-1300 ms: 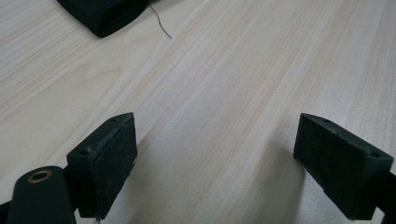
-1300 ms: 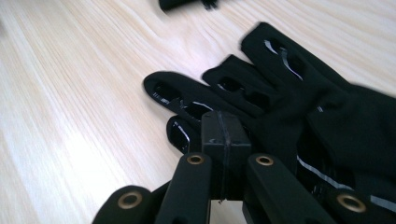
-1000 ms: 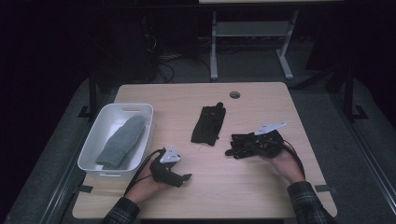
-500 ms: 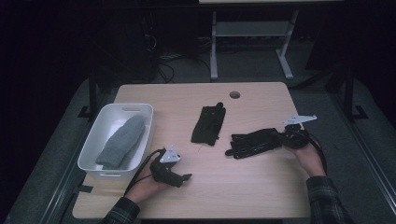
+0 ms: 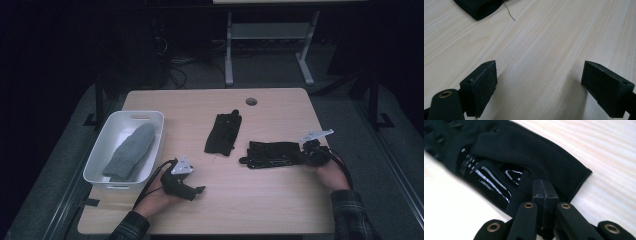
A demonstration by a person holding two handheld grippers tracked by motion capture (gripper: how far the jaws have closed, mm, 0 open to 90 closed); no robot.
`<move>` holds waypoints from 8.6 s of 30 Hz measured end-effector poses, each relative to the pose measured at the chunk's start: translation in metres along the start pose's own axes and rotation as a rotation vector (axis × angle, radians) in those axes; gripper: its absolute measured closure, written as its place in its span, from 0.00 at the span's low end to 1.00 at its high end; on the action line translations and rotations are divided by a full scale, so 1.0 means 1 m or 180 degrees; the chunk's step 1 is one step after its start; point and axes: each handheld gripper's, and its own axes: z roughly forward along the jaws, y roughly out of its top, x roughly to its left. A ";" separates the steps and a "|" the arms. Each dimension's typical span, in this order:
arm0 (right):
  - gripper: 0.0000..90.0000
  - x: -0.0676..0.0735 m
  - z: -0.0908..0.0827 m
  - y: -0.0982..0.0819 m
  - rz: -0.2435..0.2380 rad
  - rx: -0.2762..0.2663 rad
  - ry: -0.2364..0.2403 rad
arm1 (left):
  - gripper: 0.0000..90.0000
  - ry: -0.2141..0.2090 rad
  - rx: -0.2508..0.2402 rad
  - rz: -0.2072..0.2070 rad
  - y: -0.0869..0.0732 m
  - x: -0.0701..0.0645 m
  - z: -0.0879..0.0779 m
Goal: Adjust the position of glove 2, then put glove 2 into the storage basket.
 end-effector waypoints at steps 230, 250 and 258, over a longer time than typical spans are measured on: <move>1.00 0.102 -0.023 -0.039 -0.0389 -0.0138 0.0779 | 0.72 -0.0370 0.0465 -0.0508 0.037 -0.008 0.010; 1.00 0.112 -0.012 -0.026 -0.0488 -0.0152 0.0859 | 0.94 -0.0308 0.0191 -0.0902 0.041 0.005 0.009; 1.00 0.116 -0.005 -0.018 -0.0532 -0.0167 0.0915 | 0.94 -0.0508 -0.0007 -0.0986 0.052 0.002 0.003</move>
